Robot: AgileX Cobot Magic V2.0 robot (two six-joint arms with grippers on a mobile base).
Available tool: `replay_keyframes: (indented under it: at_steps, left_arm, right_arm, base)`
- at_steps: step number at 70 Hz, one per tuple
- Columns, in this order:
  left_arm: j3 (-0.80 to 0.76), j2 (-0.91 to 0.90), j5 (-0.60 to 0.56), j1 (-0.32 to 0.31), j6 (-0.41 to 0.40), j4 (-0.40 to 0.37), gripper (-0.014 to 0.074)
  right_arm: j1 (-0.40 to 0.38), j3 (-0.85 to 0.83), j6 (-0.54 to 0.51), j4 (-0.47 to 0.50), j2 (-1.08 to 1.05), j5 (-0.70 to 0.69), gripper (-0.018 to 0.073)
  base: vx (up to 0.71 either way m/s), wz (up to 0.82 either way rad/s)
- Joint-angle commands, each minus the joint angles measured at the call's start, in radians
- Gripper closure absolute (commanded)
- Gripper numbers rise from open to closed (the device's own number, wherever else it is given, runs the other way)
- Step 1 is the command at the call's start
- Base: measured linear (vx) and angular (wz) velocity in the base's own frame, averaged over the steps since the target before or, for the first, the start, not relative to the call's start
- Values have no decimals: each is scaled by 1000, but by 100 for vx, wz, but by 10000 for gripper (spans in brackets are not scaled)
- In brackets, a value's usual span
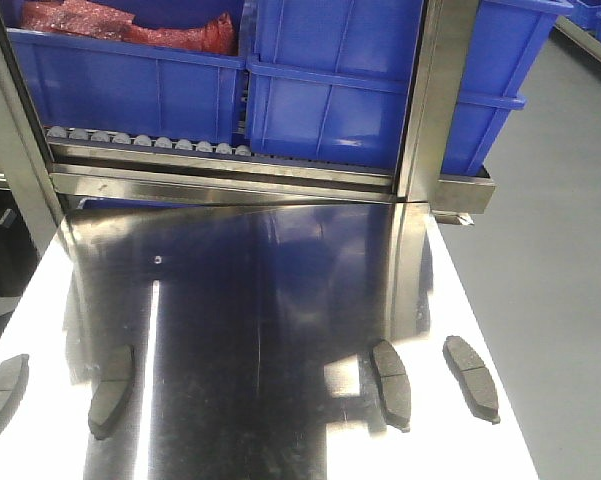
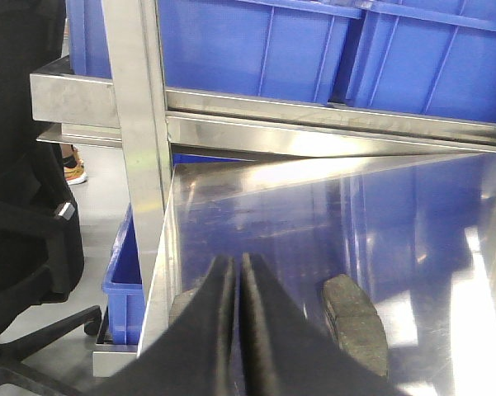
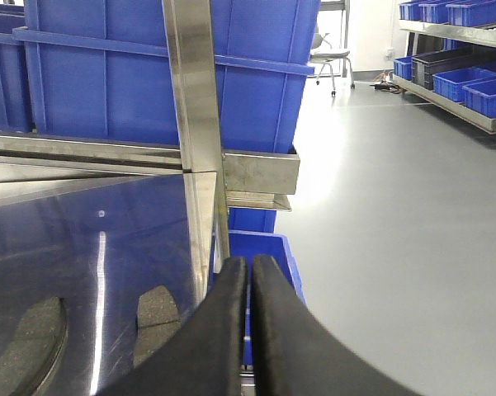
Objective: Move and align brake pads A on conveyor
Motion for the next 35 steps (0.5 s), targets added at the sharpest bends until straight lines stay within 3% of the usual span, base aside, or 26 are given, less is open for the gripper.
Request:
replay_keyframes:
  at_steps: [1,35]
  left_arm:
    - [27,-12,-72,-6,-1,0,603]
    - [27,-12,-78,-6,-1,0,603]
  right_arm:
    - [-5,5,-1,-7,-11,-77,560]
    - [-5,5,-1,-7,-11,-77,560]
  base:
    - [0,0]
    - [0,0]
